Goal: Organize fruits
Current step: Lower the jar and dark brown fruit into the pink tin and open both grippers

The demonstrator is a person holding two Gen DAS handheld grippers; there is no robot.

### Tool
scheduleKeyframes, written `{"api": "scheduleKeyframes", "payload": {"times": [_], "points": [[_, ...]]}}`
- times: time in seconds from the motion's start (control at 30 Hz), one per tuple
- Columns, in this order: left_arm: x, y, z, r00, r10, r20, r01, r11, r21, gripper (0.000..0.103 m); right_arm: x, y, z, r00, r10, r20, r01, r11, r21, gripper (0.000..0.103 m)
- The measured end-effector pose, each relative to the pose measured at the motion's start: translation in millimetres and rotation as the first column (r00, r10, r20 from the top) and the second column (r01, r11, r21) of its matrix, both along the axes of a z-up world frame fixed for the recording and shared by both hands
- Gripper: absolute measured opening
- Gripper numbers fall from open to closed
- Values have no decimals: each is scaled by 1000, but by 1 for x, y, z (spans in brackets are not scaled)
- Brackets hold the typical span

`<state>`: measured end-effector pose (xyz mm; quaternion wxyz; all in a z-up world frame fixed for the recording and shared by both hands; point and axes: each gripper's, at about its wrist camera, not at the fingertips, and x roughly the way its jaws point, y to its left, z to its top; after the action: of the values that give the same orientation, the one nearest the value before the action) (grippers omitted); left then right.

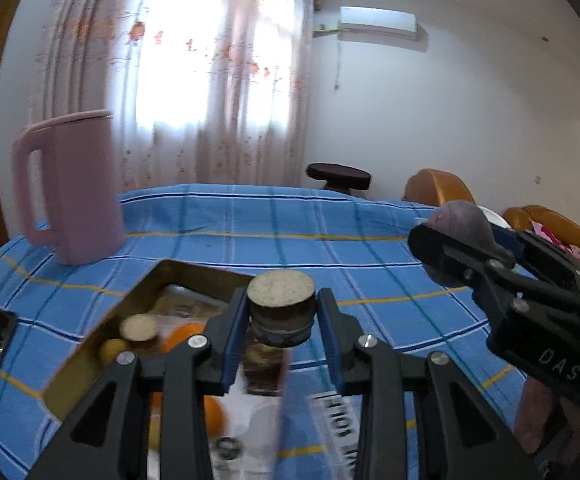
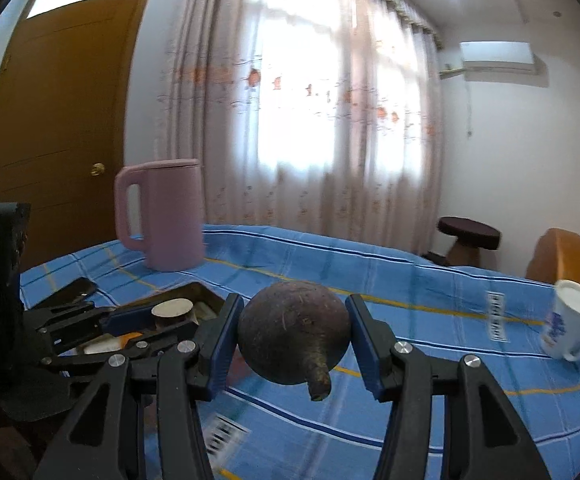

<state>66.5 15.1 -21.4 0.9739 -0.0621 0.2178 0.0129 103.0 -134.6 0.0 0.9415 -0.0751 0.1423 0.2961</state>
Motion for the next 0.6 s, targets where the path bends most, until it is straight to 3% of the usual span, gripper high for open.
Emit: {"api": "scheduleKeyframes", "payload": {"times": [0.3, 0.6], "points": [[-19, 55, -2, 993, 117, -12, -117, 993, -3, 36, 4, 69, -6, 992, 109, -60, -110, 994, -14, 54], [-20, 86, -13, 987, 156, -46, -158, 987, -26, 36, 7, 110, -35, 978, 152, -144, -164, 983, -77, 54]]}}
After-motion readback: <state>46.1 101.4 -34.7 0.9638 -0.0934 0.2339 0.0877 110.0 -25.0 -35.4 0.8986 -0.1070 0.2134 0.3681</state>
